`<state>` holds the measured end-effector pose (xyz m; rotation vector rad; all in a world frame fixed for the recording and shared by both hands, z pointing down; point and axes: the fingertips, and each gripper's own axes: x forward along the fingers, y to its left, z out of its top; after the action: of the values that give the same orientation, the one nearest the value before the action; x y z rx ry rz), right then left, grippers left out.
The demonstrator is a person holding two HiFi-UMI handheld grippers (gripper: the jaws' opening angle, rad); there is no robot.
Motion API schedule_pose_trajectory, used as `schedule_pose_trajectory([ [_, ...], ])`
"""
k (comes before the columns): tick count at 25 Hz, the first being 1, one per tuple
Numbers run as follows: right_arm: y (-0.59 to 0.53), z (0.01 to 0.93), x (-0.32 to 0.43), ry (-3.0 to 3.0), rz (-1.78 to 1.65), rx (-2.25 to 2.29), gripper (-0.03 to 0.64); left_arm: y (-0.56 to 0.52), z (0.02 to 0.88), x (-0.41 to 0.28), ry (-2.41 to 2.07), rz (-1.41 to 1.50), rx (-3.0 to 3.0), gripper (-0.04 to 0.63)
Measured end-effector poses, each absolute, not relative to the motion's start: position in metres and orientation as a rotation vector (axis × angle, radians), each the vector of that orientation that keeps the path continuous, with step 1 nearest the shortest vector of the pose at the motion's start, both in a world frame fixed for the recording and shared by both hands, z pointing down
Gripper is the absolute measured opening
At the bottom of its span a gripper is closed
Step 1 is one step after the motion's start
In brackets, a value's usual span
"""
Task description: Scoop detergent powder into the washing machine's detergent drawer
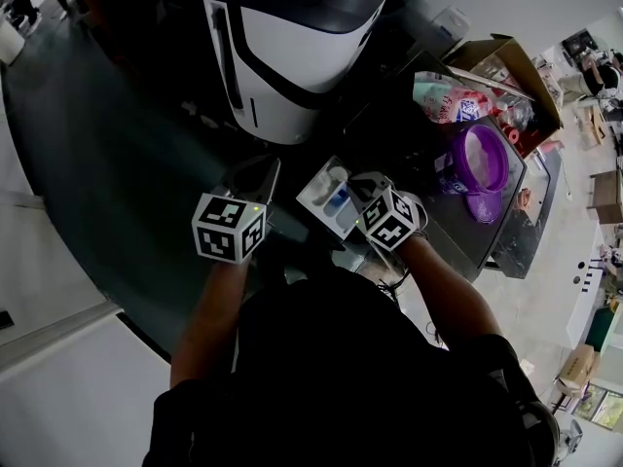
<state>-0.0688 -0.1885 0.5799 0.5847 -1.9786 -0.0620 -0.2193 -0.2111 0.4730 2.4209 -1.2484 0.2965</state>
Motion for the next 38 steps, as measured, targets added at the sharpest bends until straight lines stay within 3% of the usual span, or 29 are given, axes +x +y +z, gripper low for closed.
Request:
schedule_pose_trajectory([
  [38,-0.173,0.557,-0.084,-1.895,-0.378,0.593,0.021,-0.198,0.470,-0.220,-1.218,0.311,2.458,0.008],
])
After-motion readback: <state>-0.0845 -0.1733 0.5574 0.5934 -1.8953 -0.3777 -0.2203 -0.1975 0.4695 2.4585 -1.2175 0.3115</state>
